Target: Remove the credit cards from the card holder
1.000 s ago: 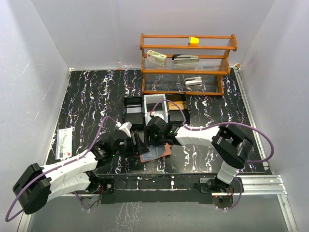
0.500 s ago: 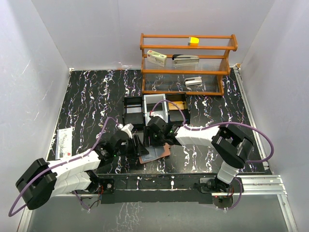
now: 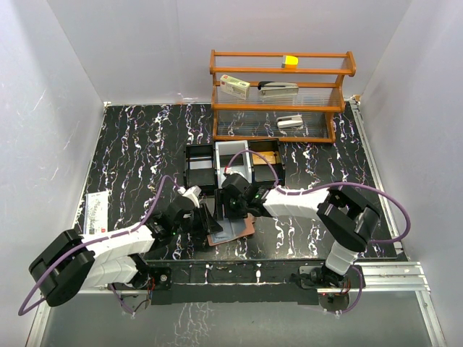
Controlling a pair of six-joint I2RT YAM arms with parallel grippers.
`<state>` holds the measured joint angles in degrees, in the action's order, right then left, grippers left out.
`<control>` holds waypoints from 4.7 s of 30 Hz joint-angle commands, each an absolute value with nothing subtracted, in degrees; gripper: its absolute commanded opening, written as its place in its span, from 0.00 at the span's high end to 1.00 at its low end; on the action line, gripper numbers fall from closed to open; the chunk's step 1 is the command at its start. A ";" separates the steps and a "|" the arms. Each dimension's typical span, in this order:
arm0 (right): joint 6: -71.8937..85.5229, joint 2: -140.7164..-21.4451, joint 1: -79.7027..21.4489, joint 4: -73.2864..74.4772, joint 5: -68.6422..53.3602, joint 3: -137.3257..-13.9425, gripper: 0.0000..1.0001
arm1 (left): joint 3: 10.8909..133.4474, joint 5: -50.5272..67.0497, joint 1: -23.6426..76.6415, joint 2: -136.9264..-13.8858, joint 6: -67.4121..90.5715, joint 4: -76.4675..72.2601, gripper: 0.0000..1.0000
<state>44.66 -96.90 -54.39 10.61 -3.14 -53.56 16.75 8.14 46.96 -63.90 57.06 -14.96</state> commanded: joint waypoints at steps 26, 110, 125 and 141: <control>38.99 -84.88 -51.79 13.55 -2.09 -46.28 0.64 | 25.05 0.63 46.76 -63.80 52.06 -1.46 0.95; 40.42 -83.96 -44.56 5.03 -10.11 -33.02 0.74 | 28.03 7.50 46.92 -78.13 55.03 -11.23 0.63; 41.69 -84.93 -43.99 3.62 -12.04 -32.07 0.74 | 25.43 9.06 46.93 -80.24 55.78 -14.50 0.73; 42.00 -85.28 -43.91 3.96 -13.03 -32.58 0.82 | 23.14 7.87 46.91 -78.69 60.82 -23.21 0.94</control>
